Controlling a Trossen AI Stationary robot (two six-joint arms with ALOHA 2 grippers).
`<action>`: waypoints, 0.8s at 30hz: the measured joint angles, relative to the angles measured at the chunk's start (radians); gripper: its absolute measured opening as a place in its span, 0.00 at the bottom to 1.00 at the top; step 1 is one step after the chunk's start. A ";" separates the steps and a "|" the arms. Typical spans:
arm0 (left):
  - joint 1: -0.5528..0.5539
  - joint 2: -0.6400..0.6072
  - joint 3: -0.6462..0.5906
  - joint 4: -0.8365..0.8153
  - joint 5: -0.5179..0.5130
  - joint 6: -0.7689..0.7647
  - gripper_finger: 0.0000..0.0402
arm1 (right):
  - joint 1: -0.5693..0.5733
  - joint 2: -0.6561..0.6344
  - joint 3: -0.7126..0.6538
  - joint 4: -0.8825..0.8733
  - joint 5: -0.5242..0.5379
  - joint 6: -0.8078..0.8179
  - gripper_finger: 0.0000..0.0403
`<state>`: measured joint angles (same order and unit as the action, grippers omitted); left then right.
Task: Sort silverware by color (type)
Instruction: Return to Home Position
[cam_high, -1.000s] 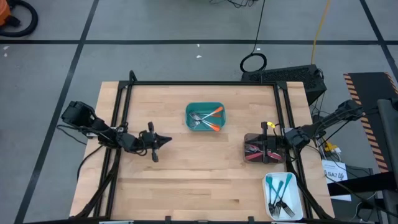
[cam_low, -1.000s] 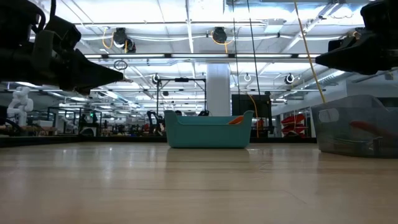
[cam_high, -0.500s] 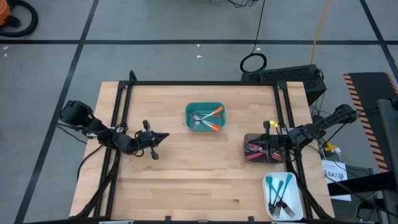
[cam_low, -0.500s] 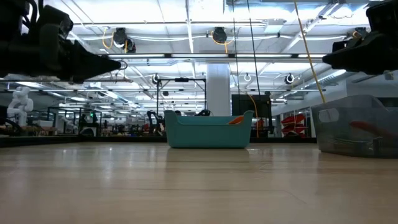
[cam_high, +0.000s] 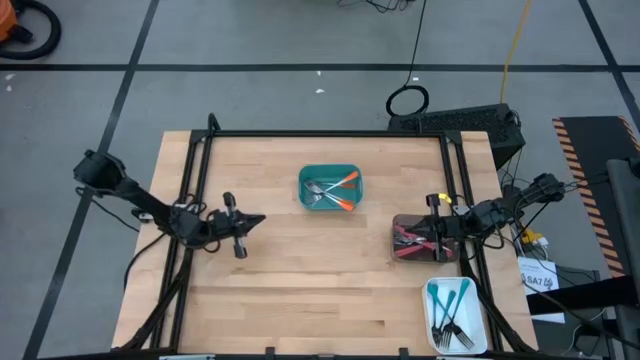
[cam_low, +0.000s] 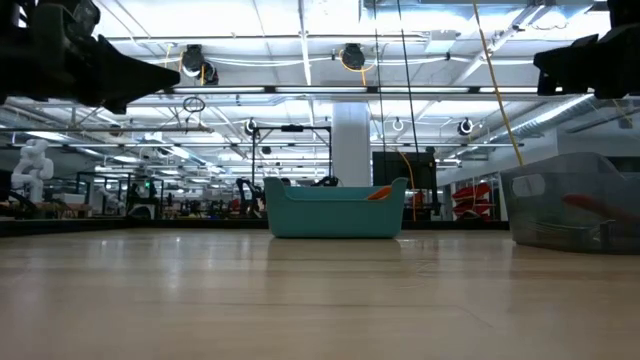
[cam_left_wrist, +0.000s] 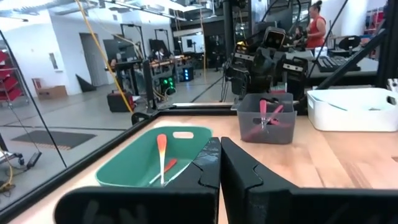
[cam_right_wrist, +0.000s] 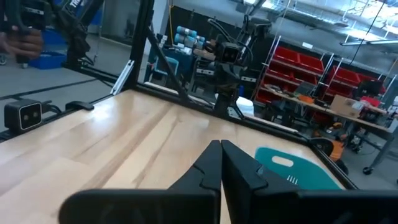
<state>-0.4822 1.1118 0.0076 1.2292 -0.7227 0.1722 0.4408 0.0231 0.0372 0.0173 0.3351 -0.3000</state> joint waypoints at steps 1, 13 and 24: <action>-0.005 -0.027 0.000 -0.032 0.000 -0.006 0.01 | 0.000 0.000 0.000 -0.002 -0.001 0.000 0.00; -0.005 -0.309 0.001 -0.385 0.086 -0.039 0.01 | 0.000 -0.001 -0.001 0.002 -0.101 -0.027 0.00; 0.076 -0.498 0.001 -0.648 0.255 -0.068 0.01 | -0.001 0.000 -0.001 0.009 -0.048 -0.009 0.00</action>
<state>-0.4057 0.6139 0.0082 0.5816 -0.4677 0.1043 0.4400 0.0227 0.0364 0.0259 0.2871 -0.3088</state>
